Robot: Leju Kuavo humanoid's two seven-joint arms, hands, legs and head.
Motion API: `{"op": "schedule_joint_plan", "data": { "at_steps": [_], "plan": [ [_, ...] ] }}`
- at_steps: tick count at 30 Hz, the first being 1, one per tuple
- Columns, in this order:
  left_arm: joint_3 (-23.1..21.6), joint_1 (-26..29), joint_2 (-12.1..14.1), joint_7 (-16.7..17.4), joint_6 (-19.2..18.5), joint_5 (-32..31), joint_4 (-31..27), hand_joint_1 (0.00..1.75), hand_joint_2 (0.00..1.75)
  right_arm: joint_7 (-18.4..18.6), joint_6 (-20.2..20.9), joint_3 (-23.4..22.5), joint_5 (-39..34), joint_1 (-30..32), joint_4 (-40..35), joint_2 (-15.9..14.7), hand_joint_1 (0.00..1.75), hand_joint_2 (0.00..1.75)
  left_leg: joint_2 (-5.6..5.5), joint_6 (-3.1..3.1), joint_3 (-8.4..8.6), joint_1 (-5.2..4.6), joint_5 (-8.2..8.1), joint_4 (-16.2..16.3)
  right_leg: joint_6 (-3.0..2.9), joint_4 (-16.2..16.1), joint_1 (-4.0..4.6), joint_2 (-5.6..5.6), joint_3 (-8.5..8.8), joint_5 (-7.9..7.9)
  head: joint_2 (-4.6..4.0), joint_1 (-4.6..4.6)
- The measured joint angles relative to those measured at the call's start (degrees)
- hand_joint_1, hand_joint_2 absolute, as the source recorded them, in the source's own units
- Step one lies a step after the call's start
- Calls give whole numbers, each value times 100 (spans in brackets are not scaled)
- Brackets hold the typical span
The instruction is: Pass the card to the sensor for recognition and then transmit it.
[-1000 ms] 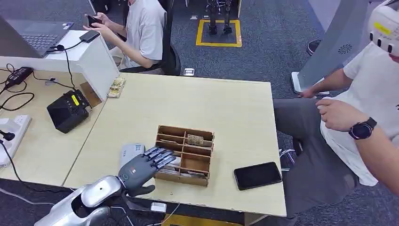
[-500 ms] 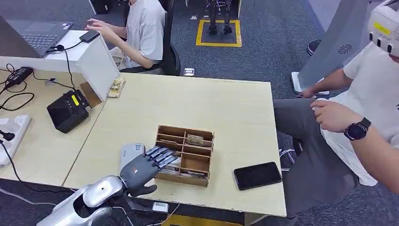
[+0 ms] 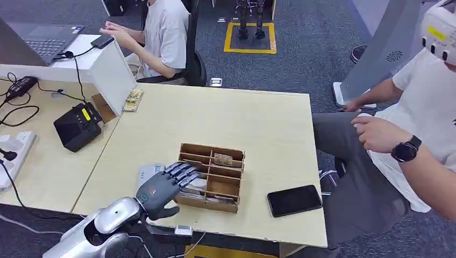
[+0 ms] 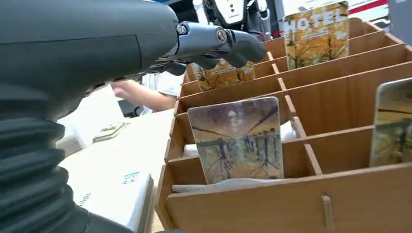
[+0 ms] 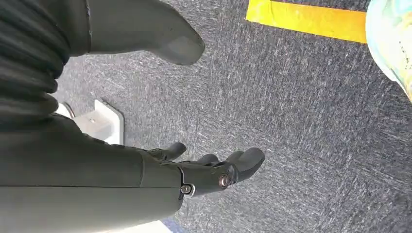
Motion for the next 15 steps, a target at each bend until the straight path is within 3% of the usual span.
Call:
{"op": "schedule_joint_plan", "data": {
  "at_steps": [15],
  "plan": [
    [83, -2, -85, 26, -4, 22, 133, 0, 175, -5, -20, 0, -2, 1, 0, 2, 0, 175, 0, 0, 0, 0, 0, 0, 0, 0, 0, 0, 0, 0, 0, 2]
  ]
}}
